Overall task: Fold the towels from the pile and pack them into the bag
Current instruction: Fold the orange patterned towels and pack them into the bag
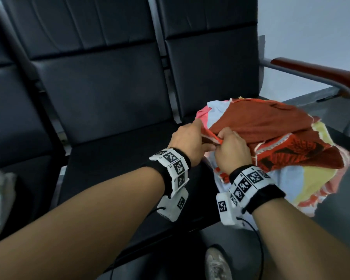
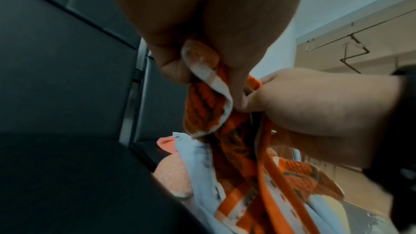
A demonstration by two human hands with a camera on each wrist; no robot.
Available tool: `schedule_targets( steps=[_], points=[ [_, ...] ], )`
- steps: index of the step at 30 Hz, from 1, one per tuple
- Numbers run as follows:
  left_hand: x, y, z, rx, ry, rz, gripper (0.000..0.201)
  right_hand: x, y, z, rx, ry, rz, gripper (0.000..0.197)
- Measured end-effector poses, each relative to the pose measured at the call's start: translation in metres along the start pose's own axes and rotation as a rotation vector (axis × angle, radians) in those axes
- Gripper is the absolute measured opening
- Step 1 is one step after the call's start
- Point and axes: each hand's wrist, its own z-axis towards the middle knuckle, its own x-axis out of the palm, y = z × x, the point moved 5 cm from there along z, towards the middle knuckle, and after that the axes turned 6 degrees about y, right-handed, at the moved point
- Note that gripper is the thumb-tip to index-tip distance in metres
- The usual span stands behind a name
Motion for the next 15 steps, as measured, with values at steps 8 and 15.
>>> schedule_targets(
  steps=[8,15],
  points=[
    [-0.040,0.084,-0.042,-0.178,-0.133,-0.024,0.011,0.053,0.077,-0.003,-0.150,0.103,0.440,0.012],
    [-0.068,0.159,-0.088,-0.248,-0.298,-0.155,0.014,0.113,0.149,-0.012,-0.283,0.282,0.572,0.012]
  ],
)
